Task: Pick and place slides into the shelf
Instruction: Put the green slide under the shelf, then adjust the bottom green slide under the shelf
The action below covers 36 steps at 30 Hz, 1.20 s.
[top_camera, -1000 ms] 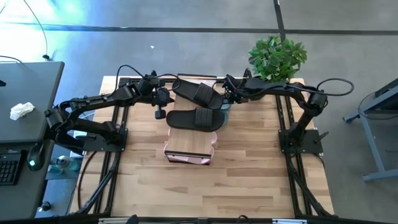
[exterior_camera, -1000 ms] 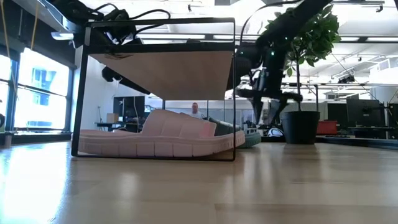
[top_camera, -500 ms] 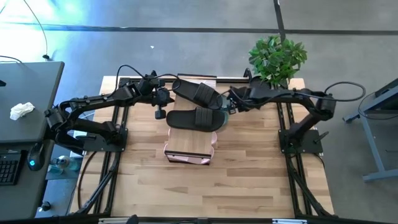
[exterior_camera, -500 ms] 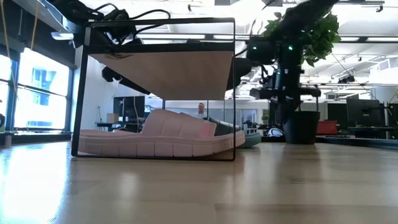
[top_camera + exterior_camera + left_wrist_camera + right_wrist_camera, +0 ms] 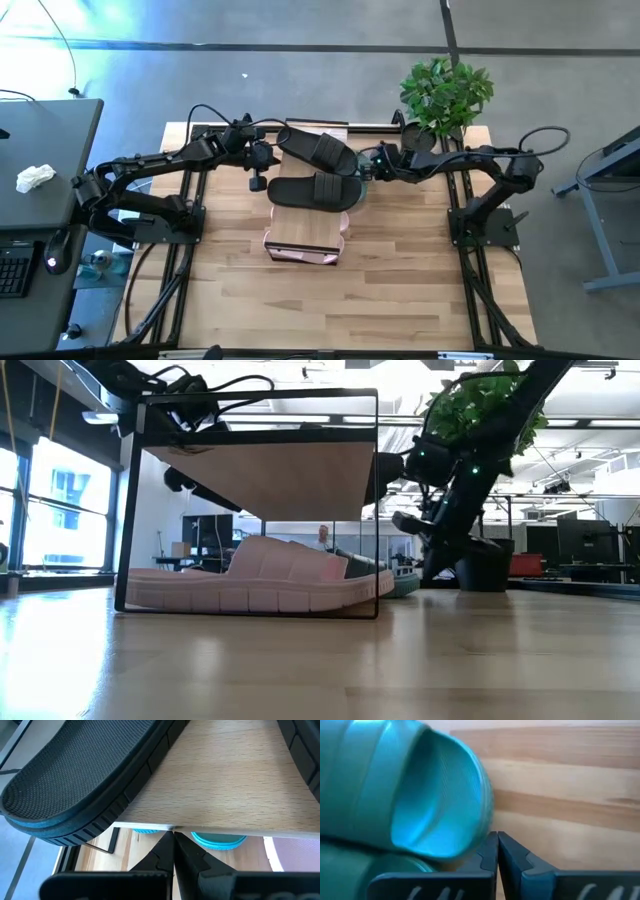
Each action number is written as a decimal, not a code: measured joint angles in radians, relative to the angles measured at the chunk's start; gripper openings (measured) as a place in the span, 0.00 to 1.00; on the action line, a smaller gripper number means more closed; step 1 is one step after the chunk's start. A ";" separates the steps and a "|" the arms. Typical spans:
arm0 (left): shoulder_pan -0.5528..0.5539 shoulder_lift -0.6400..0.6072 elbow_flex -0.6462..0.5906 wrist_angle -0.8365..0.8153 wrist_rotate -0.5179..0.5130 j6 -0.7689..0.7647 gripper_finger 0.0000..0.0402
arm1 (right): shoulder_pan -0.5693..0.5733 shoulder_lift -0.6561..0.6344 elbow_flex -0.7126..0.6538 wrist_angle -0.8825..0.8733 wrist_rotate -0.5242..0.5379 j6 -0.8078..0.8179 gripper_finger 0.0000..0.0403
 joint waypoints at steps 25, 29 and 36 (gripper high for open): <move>0.000 0.000 0.000 0.000 0.000 -0.002 0.00 | -0.036 0.103 0.020 0.232 -0.142 0.051 0.00; 0.000 0.000 0.000 0.000 0.000 -0.002 0.00 | -0.036 0.104 0.020 0.239 -0.134 0.049 0.00; 0.000 0.000 0.000 0.000 0.000 -0.002 0.00 | 0.007 0.044 0.020 0.104 0.008 0.041 0.00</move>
